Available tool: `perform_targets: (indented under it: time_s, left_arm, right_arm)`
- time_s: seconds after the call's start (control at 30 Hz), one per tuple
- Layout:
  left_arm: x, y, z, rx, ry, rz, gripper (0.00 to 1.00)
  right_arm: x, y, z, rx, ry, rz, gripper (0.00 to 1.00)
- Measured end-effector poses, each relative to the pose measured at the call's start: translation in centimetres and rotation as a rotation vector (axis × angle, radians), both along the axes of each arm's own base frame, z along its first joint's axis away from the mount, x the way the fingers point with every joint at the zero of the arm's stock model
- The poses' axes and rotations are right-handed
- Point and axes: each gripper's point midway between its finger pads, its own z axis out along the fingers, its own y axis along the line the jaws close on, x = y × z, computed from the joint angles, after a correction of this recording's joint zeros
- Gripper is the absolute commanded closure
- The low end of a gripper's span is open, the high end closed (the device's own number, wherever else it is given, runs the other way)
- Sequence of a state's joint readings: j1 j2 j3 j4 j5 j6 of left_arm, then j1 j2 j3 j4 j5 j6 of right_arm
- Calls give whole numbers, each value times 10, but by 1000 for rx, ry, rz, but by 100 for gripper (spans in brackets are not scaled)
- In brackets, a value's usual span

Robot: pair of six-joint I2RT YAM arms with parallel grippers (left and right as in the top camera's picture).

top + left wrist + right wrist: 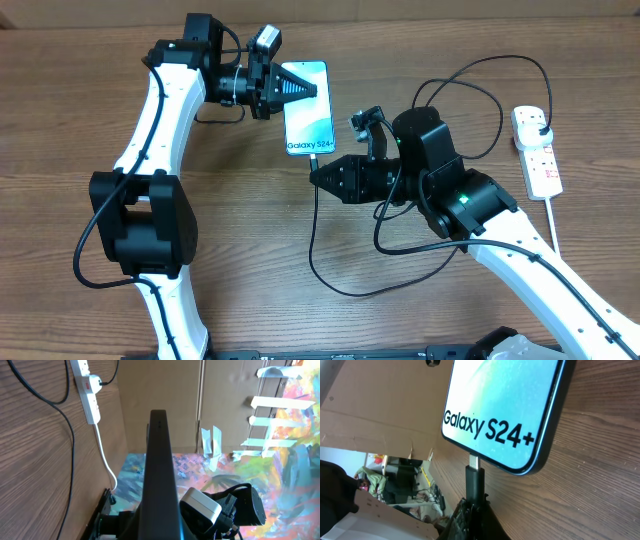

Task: Plug charger to phone and switch on socket
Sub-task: 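Push the plug upward into the phone port with the right gripper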

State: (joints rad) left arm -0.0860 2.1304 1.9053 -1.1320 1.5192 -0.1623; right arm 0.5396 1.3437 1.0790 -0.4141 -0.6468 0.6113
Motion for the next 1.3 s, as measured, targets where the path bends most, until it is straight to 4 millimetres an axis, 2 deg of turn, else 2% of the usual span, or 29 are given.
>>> perform_targets:
  time_s: [0.5, 0.7, 1.3]
  left_arm:
    - [-2, -5, 1, -4, -3, -13, 96]
    - [8, -6, 5, -17, -58, -10, 96]
    - [13, -5, 3, 5, -18, 2, 96]
  right_arm:
    - [7, 3, -4, -2, 1, -23, 96]
    - [4, 1, -9, -19, 28, -22, 96]
    - [7, 4, -2, 4, -5, -14, 96]
